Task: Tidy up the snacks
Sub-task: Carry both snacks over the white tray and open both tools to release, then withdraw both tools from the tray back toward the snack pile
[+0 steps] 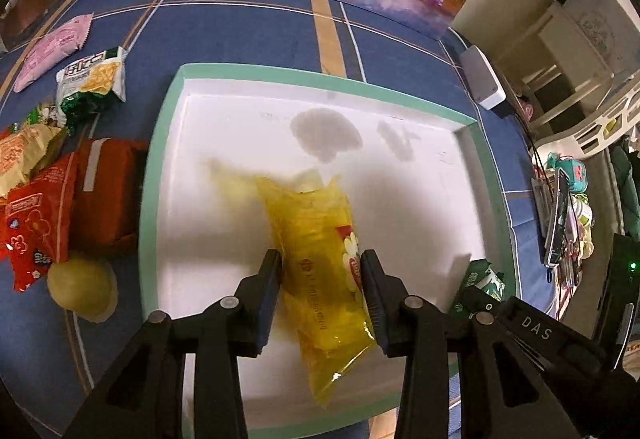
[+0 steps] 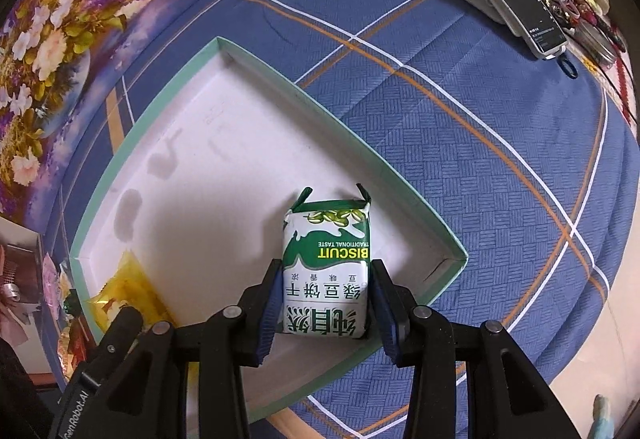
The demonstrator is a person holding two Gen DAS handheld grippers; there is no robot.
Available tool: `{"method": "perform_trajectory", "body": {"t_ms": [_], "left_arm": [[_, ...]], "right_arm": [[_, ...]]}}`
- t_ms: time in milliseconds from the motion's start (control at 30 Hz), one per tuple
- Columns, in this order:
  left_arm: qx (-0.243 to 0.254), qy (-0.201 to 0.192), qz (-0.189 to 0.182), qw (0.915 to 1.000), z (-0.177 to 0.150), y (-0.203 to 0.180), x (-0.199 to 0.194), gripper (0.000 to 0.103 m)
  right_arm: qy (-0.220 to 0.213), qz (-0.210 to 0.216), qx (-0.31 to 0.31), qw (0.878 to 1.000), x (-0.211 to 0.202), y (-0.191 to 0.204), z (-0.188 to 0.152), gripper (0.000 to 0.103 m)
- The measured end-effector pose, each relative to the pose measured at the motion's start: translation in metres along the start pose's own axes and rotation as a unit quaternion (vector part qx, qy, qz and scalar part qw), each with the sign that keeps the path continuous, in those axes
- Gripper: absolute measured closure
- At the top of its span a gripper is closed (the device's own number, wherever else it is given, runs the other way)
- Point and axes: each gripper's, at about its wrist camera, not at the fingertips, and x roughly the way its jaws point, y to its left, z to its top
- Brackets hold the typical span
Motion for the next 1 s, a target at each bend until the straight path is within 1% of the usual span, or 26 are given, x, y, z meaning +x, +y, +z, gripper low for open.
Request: {"method": "perform_trajectory", "body": {"t_ms": [67, 100, 133, 167, 267, 333, 400, 533, 600, 633, 667, 700, 733, 833, 900, 1000], "left_arm": [[0.0, -0.006, 0.005, 1.0, 0.002, 0.002, -0.005, 0.047], [-0.001, -0.009, 0.007, 0.9999, 0.003, 0.002, -0.007, 0.039], [-0.002, -0.013, 0.008, 0.9999, 0.004, 0.003, -0.012, 0.036], [-0.004, -0.016, 0.007, 0.9998, 0.006, 0.004, -0.015, 0.035], [-0.003, -0.027, 0.006, 0.9996, 0.01, 0.005, -0.026, 0.033], [-0.001, -0.038, 0.015, 0.9992, 0.012, 0.005, -0.033, 0.026], [0.001, -0.046, 0.027, 0.9986, 0.014, 0.006, -0.041, 0.026], [0.003, -0.056, 0.055, 0.9969, 0.016, 0.012, -0.052, 0.026], [0.002, -0.058, 0.067, 0.9961, 0.016, 0.014, -0.053, 0.026], [0.002, -0.057, 0.075, 0.9955, 0.016, 0.014, -0.054, 0.026], [0.002, -0.057, 0.083, 0.9949, 0.016, 0.015, -0.053, 0.026], [0.003, -0.057, 0.089, 0.9944, 0.016, 0.015, -0.054, 0.026], [0.003, -0.058, 0.101, 0.9932, 0.016, 0.016, -0.054, 0.026], [0.006, -0.062, 0.128, 0.9898, 0.015, 0.018, -0.056, 0.026], [0.004, -0.067, 0.137, 0.9884, 0.015, 0.02, -0.06, 0.026], [-0.006, -0.073, 0.154, 0.9854, 0.015, 0.027, -0.066, 0.026]], "right_arm": [[0.002, 0.001, -0.002, 1.0, 0.001, 0.004, 0.0, 0.055], [0.001, 0.004, -0.004, 1.0, 0.001, 0.005, 0.0, 0.05], [-0.001, 0.006, -0.007, 1.0, 0.001, 0.007, 0.001, 0.047], [-0.002, 0.005, -0.011, 1.0, -0.001, 0.009, 0.0, 0.043], [-0.013, 0.0, -0.025, 1.0, -0.007, 0.016, -0.001, 0.041], [-0.018, -0.003, -0.034, 0.999, -0.01, 0.021, -0.003, 0.037], [-0.022, -0.002, -0.042, 0.999, -0.012, 0.025, -0.004, 0.03], [-0.035, 0.001, -0.061, 0.998, -0.015, 0.034, -0.007, 0.02], [-0.043, 0.007, -0.07, 0.997, -0.018, 0.036, -0.003, 0.014], [-0.047, 0.011, -0.073, 0.996, -0.019, 0.037, -0.004, 0.013], [-0.05, 0.013, -0.076, 0.996, -0.018, 0.036, -0.006, 0.01], [-0.055, 0.017, -0.081, 0.995, -0.019, 0.039, -0.007, 0.001], [-0.06, 0.021, -0.085, 0.994, -0.02, 0.04, -0.007, 0.0], [-0.063, 0.031, -0.094, 0.993, -0.019, 0.046, -0.006, 0.0], [-0.065, 0.038, -0.098, 0.992, -0.018, 0.048, -0.007, 0.0], [-0.071, 0.063, -0.103, 0.99, -0.023, 0.052, -0.009, 0.0]]}}
